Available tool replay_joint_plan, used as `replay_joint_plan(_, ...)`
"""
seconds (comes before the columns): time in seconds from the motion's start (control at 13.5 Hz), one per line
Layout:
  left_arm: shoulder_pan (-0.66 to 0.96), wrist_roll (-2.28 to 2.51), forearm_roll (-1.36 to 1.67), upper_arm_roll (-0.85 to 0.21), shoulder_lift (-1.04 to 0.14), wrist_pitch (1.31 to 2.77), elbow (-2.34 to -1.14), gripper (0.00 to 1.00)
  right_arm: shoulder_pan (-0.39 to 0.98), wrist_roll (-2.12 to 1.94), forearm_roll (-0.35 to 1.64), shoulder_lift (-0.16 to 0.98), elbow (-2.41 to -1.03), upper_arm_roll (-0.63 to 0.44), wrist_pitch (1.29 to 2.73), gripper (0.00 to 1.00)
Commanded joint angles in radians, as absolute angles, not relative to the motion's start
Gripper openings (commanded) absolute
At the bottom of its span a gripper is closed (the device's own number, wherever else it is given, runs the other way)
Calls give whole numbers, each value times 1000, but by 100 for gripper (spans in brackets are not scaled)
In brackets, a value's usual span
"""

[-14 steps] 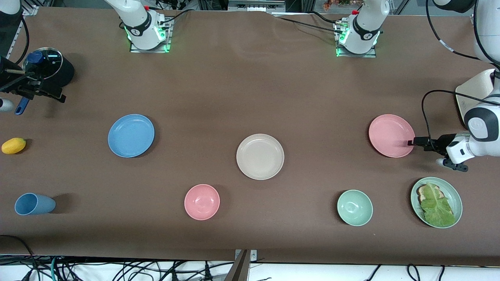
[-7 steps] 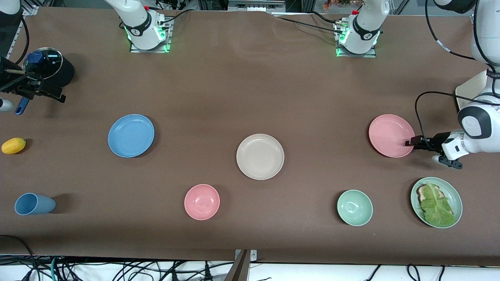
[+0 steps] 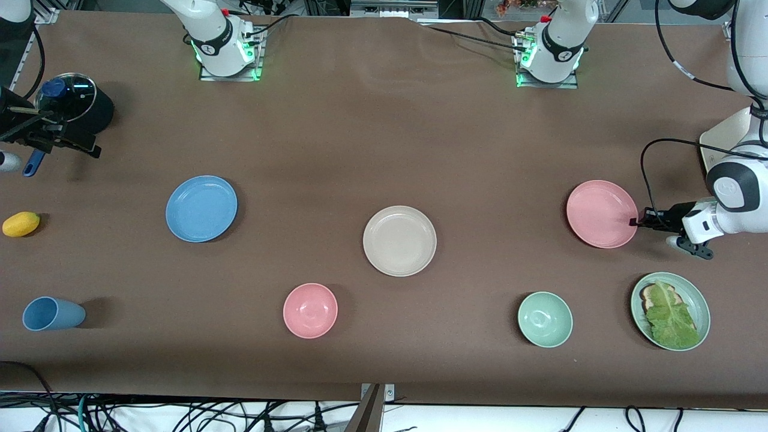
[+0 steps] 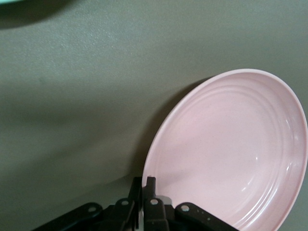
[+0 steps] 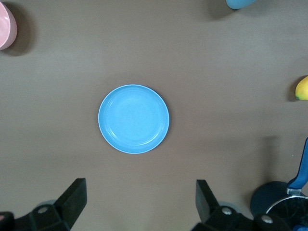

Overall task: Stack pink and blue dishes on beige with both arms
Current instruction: 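Grip the pink plate rim and carry it onto the beige plate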

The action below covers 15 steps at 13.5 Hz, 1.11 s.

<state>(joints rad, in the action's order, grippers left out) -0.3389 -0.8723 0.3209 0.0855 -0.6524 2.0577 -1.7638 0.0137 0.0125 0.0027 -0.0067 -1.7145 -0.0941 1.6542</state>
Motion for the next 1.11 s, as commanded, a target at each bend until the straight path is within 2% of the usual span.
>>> replay_joint_plan(0.0,-345,-891,348,84,-626,2020,-1766,0,5,-8,2,-15,-1720,-91,1646,100)
replay_joint_plan(0.3,-310,-769,350,77,-566,1938,-1761,0,5,-8,0,-12,-1720,-95,1647,100)
replay_joint_plan(0.67,-164,-566,351,68,-483,1907,-1759,0,5,-6,0,-12,-1720,-97,1646,100)
replay_joint_plan(1.04,-137,-329,368,-90,-483,1972,-1741,0,5,-8,0,-12,-1720,-97,1647,100)
